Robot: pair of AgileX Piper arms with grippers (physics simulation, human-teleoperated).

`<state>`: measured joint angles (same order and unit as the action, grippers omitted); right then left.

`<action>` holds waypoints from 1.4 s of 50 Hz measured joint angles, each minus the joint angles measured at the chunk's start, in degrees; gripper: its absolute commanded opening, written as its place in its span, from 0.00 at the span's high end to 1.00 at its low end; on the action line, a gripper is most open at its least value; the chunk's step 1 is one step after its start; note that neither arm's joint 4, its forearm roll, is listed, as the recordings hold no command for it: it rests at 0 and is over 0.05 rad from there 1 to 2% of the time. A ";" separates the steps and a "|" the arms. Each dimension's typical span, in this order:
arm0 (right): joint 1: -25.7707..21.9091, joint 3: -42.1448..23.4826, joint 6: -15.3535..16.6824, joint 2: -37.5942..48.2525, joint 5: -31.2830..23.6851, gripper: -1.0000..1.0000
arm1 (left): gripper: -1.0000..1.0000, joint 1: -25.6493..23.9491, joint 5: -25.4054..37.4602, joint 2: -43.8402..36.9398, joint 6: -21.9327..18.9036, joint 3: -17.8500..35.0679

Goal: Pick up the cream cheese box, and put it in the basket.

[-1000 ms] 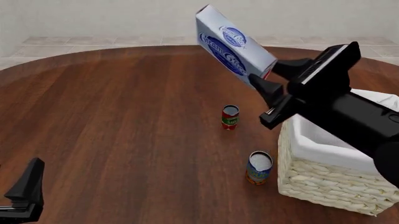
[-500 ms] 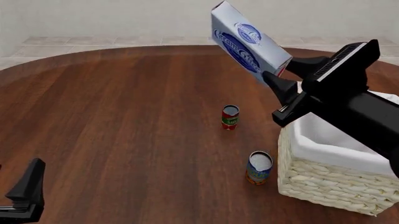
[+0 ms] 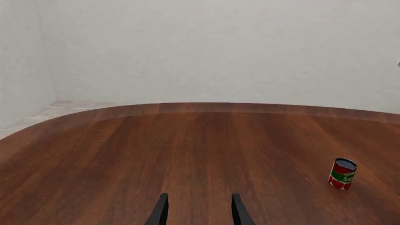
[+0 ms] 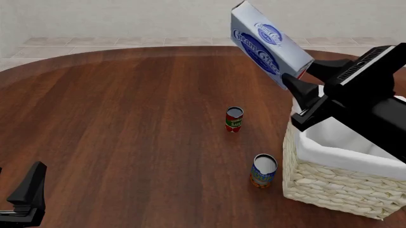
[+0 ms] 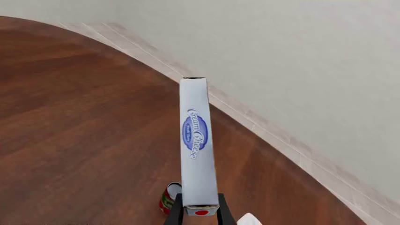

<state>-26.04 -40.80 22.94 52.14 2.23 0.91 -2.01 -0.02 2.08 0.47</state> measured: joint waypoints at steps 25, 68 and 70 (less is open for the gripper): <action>3.15 1.56 -0.09 -3.28 -2.28 1.00 | 0.00 -0.06 0.16 0.00 -0.04 0.02; 7.99 3.67 1.55 -8.16 -6.13 1.00 | 0.00 -0.23 0.22 0.00 -0.31 -0.09; 8.23 3.81 1.63 -8.41 -6.32 1.00 | 0.00 -0.24 0.22 0.00 -0.33 -0.09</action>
<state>-17.81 -36.99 24.58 43.73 -4.09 0.67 -1.79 -0.02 1.75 0.38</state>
